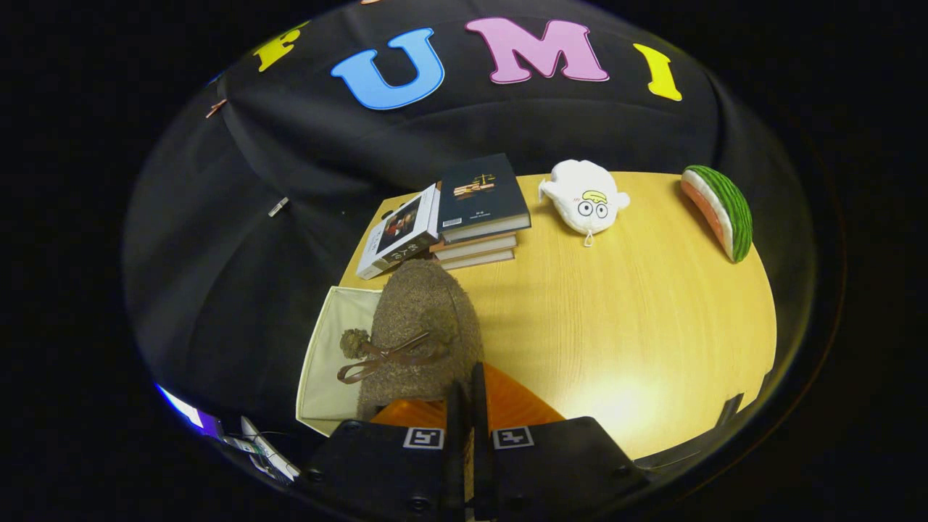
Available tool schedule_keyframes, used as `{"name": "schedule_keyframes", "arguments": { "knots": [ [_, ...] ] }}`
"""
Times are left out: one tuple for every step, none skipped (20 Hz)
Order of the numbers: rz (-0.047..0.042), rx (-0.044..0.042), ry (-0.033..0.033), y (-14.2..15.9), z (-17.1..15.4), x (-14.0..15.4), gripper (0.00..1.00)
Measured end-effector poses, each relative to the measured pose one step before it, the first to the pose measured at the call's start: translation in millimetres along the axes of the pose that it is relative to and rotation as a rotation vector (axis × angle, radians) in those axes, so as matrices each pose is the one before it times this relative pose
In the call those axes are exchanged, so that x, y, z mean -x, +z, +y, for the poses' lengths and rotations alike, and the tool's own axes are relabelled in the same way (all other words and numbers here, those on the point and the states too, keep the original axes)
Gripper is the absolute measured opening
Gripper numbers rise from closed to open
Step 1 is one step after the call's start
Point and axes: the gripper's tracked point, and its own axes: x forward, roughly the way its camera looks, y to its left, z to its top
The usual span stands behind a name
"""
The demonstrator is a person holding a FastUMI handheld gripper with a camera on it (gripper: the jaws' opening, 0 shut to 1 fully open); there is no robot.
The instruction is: Open the storage box then place both shoes into the box .Put the left shoe in first, then the right shoe, with the right side of both shoes facing outward in a uniform manner.
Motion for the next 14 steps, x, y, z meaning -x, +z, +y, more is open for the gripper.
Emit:
{"name": "schedule_keyframes", "arguments": {
  "knots": [
    [0.00413, 0.00848, -0.00931, -1.15, 6.79, -5.53, 0.10],
    [0.00743, 0.01223, -0.00901, -2.67, 5.82, -5.91, 0.10],
    [0.00925, 0.01079, -0.00743, -2.42, 5.96, -6.18, 0.10],
    [0.00876, 0.00651, -0.00784, -3.07, 5.42, -5.32, 0.10],
    [0.01449, 0.00679, -0.00973, -3.44, 4.08, -6.58, 0.10],
    [0.00931, -0.00535, -0.00858, -0.99, 3.05, -2.75, 0.10],
    [-0.00850, -0.01436, -0.01244, 3.61, 2.81, -2.78, 0.10],
    [-0.00636, -0.01290, -0.01271, 5.26, 2.35, -1.47, 0.10],
    [0.00850, -0.01402, -0.00076, 1.73, 4.57, -1.57, 0.10],
    [0.01399, -0.02025, 0.01148, -0.14, 7.06, 0.70, 0.10],
    [0.01089, -0.01850, 0.01770, -1.09, 9.14, 1.24, 0.10],
    [0.00511, -0.00783, 0.01092, -1.58, 7.26, 0.61, 0.10],
    [0.00336, 0.00858, -0.00372, -2.65, 4.37, -0.39, 0.10],
    [0.00467, 0.01485, -0.01803, -3.87, 0.11, -1.77, 0.10]
  ]
}}
